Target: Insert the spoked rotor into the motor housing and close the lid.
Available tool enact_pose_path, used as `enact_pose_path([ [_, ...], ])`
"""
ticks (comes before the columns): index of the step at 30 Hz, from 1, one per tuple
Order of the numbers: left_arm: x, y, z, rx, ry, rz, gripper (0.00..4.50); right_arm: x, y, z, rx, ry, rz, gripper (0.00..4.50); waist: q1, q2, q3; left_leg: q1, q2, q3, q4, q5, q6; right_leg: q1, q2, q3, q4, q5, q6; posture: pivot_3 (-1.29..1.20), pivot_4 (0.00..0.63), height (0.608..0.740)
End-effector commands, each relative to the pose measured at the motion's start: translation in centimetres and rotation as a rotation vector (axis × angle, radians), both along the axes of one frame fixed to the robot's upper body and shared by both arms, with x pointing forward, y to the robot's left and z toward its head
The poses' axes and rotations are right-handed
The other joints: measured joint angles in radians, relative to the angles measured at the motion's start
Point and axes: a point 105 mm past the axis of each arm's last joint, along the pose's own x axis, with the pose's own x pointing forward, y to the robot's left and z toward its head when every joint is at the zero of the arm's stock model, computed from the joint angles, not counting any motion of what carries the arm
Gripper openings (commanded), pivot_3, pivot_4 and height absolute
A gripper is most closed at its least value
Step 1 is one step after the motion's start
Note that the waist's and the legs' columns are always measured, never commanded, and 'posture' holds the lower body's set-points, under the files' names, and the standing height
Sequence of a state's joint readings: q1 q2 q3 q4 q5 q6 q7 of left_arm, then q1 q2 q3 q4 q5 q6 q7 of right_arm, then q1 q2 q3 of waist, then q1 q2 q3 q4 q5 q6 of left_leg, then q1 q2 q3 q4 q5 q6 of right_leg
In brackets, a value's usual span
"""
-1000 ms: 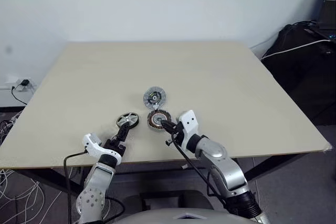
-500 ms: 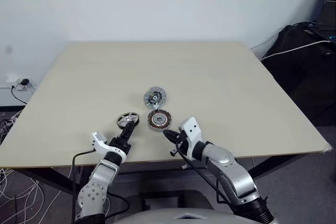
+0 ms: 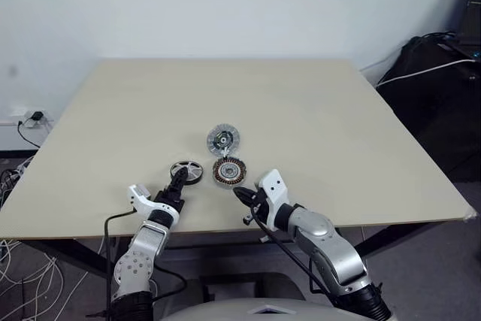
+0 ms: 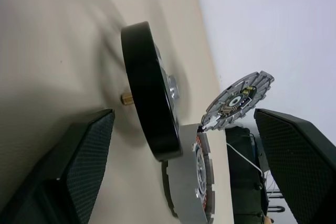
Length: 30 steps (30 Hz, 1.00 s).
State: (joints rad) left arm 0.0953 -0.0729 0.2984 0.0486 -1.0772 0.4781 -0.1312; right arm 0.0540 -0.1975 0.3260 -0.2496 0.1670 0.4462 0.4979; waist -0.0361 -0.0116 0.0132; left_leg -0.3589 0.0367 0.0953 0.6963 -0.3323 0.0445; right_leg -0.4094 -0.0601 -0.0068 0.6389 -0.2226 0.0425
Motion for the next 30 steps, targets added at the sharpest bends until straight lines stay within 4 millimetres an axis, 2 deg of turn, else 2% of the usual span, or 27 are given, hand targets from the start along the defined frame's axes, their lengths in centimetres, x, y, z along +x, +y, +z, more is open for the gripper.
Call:
enact_pose_path([
  [1, 0.2, -1.0, -1.0, -0.053, 0.055, 0.027, 3.89, 0.4, 0.2, 1.6, 0.021, -0.06, 0.005, 0.0, 0.0, 0.0, 0.0, 0.0, 0.0, 0.0, 0.0, 0.0, 0.0, 0.0, 0.0, 0.0, 0.0, 0.0, 0.0, 0.0, 0.0, 0.74],
  [10, 0.3, -1.0, -1.5, -0.054, 0.079, 0.031, 0.92, 0.4, 0.3, 1.7, 0.021, -0.063, 0.009, 0.0, 0.002, 0.002, -0.003, 0.0, 0.0, 0.0, 0.0, 0.0, 0.0, 0.0, 0.0, 0.0, 0.0, 0.0, 0.0, 0.0, 0.0, 0.74],
  [12, 0.3, -1.1, -1.5, -0.055, 0.075, 0.027, 0.42, 0.5, 0.3, 1.7, 0.023, -0.063, 0.009, 0.0, 0.002, 0.004, -0.004, 0.001, 0.0, -0.001, 0.0, 0.0, 0.0, 0.001, 0.0, 0.0, 0.0, 0.0, 0.0, 0.0, 0.0, 0.74],
  [21, 0.3, -1.5, -0.9, -0.055, 0.047, -0.008, 0.42, 0.6, 0.4, 1.6, 0.024, -0.061, 0.008, 0.0, 0.001, 0.003, -0.004, 0.001, 0.0, -0.002, 0.0, 0.002, -0.001, 0.001, 0.0, -0.001, 0.001, -0.001, 0.001, 0.0, 0.0, 0.74],
  [30, -1.6, -1.2, 2.9, -0.096, -0.138, -0.057, 0.42, 0.3, 0.2, 1.2, 0.022, -0.042, 0.003, 0.0, -0.001, -0.001, -0.002, -0.003, 0.0, -0.002, 0.0, 0.001, -0.001, -0.002, 0.0, -0.001, 0.0, 0.0, -0.001, 0.0, 0.0, 0.74],
])
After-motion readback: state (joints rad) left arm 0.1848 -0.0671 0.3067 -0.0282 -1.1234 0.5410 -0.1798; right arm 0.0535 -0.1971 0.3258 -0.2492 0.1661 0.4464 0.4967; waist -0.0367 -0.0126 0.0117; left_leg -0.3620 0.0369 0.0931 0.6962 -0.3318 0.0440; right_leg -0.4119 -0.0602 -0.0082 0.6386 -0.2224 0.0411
